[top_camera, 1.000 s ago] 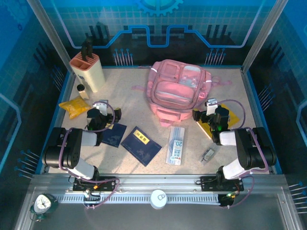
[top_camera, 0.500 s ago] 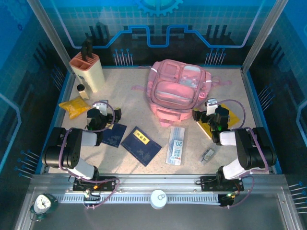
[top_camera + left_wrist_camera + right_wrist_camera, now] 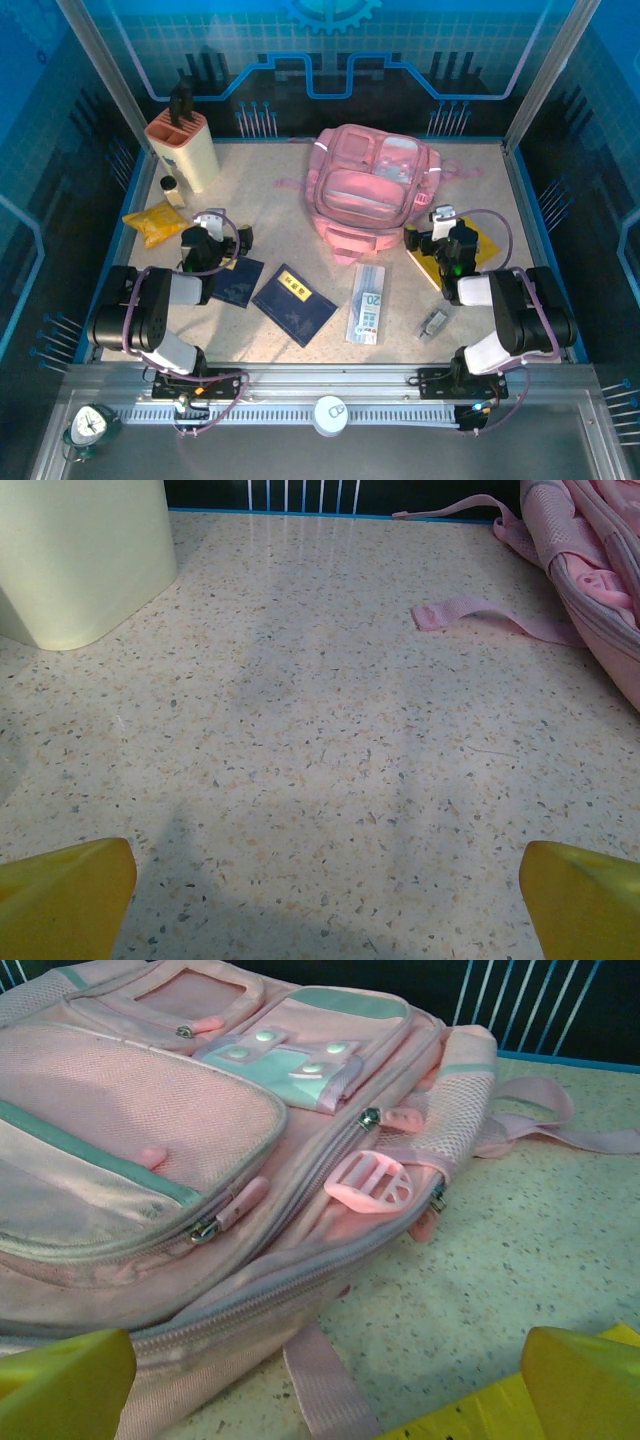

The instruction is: Pack the student bag

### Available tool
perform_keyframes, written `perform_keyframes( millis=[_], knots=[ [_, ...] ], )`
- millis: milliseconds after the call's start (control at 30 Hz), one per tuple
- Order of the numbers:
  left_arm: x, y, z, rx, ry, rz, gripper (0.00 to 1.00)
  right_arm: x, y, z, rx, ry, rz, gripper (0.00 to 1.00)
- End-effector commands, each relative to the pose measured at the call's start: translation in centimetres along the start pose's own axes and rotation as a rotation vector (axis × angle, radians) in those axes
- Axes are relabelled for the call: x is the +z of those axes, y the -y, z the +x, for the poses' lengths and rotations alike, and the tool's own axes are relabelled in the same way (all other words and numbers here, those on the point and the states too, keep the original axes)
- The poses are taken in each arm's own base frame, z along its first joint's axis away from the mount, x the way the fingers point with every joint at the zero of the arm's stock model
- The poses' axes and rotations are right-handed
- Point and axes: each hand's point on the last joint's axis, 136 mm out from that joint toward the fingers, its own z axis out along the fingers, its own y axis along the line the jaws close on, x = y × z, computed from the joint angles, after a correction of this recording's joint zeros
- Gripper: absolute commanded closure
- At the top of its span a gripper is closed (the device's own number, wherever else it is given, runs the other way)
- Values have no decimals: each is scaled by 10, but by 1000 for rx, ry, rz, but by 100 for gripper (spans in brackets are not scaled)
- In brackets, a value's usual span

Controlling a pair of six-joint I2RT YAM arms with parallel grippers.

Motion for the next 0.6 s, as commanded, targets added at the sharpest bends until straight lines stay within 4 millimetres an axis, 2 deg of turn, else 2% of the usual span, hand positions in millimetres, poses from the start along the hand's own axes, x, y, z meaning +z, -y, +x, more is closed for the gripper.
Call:
perform_keyframes(
  millis=[0,100,200,233,300,367,433,500,567],
  knots=[
    [-4,-2,-25,-22,71,-2,1,-11,2,-27,-22,88,33,0],
    [-14,-4,-35,-28,80,-20,1,-18,2,-39,-23,73,26,0],
    [-28,-3,-55,-34,110,-26,1,-27,6,-57,13,60,34,0],
    [-36,-3,-66,-53,130,-31,1,-30,7,-62,45,54,36,0],
    [-48,1,-83,-88,161,-15,1,-36,22,-67,208,30,110,0],
    [-60,7,-99,-148,186,13,1,-44,44,-55,425,-28,234,0],
    [-69,2,-108,-280,187,-10,1,-48,49,-41,469,-83,234,0],
    [-76,1,-105,-369,148,-20,1,-51,56,-26,553,-105,257,0],
    [-83,-1,-102,-443,139,-34,1,-52,57,-19,635,-124,227,0]
  ],
)
